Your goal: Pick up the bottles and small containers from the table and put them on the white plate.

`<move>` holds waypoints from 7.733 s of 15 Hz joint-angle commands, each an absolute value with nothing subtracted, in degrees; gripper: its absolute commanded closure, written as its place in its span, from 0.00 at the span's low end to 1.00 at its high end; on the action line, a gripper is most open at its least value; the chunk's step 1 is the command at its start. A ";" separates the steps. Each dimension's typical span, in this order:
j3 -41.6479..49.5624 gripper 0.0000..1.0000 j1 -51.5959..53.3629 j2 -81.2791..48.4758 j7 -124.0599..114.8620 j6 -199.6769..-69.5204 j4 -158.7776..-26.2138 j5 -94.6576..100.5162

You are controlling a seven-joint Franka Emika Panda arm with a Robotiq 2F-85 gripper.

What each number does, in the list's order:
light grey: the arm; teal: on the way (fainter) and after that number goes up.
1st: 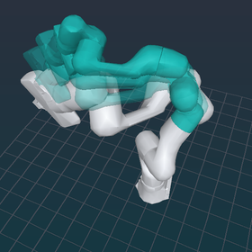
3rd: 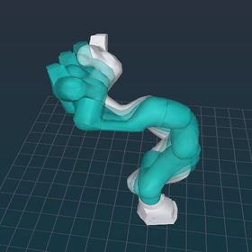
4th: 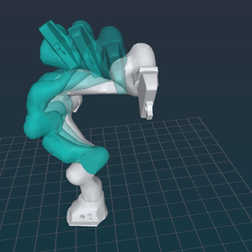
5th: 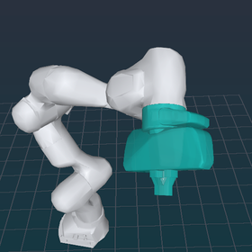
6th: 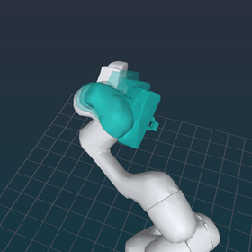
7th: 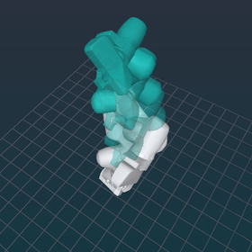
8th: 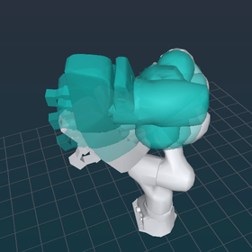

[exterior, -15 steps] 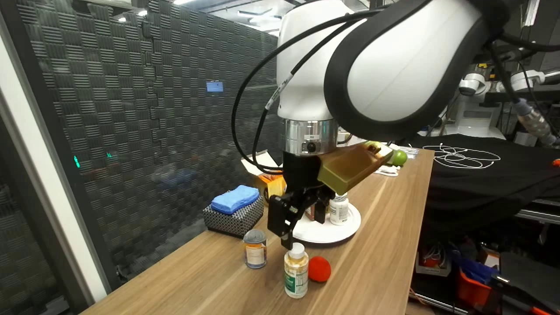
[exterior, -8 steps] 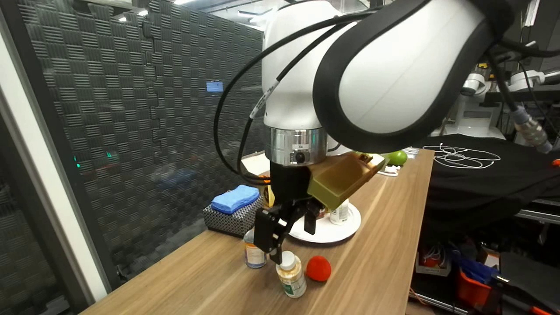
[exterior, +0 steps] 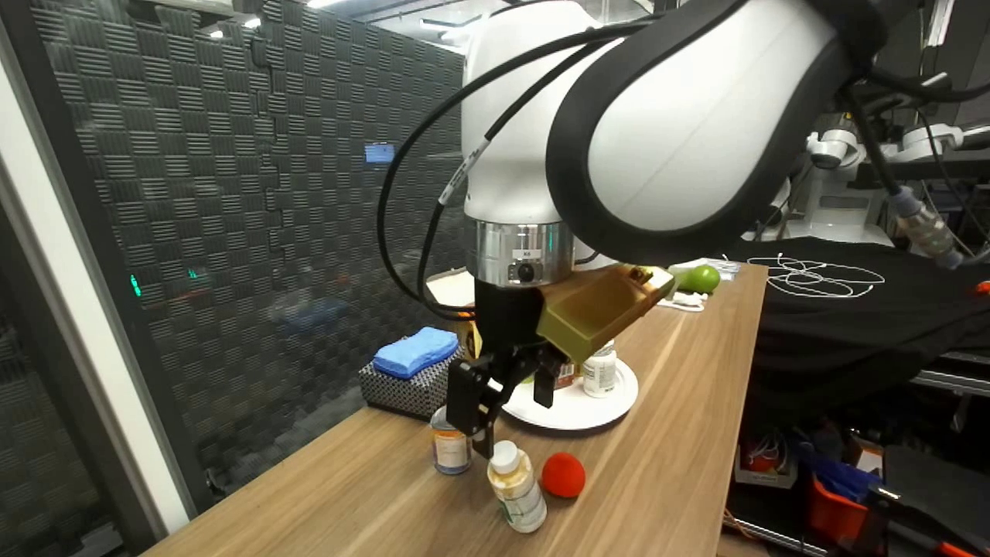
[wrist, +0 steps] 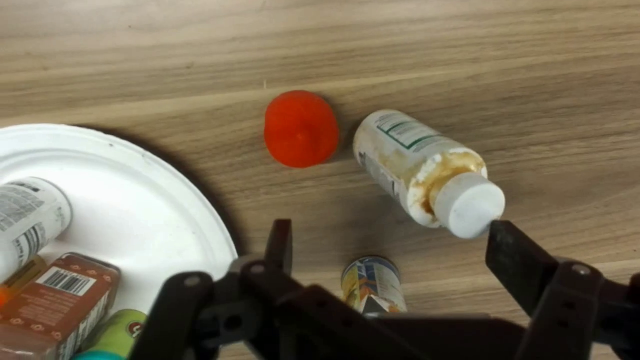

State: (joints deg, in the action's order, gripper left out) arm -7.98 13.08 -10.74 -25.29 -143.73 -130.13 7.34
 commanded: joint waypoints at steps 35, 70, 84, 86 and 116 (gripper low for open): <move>-8.02 0.78 16.76 -9.71 -32.67 -140.20 -131.78 8.30; -0.60 0.79 3.58 -7.08 -34.26 -138.49 -128.72 18.50; 0.34 0.79 2.43 -11.42 -21.36 -135.40 -125.49 8.04; 0.32 0.79 2.20 -12.03 -19.96 -135.44 -125.04 6.92; -5.77 0.00 12.58 -12.99 -21.32 -129.59 -120.47 16.82</move>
State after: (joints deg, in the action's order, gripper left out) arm -3.83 12.06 -9.85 -25.56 -132.81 -124.29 18.72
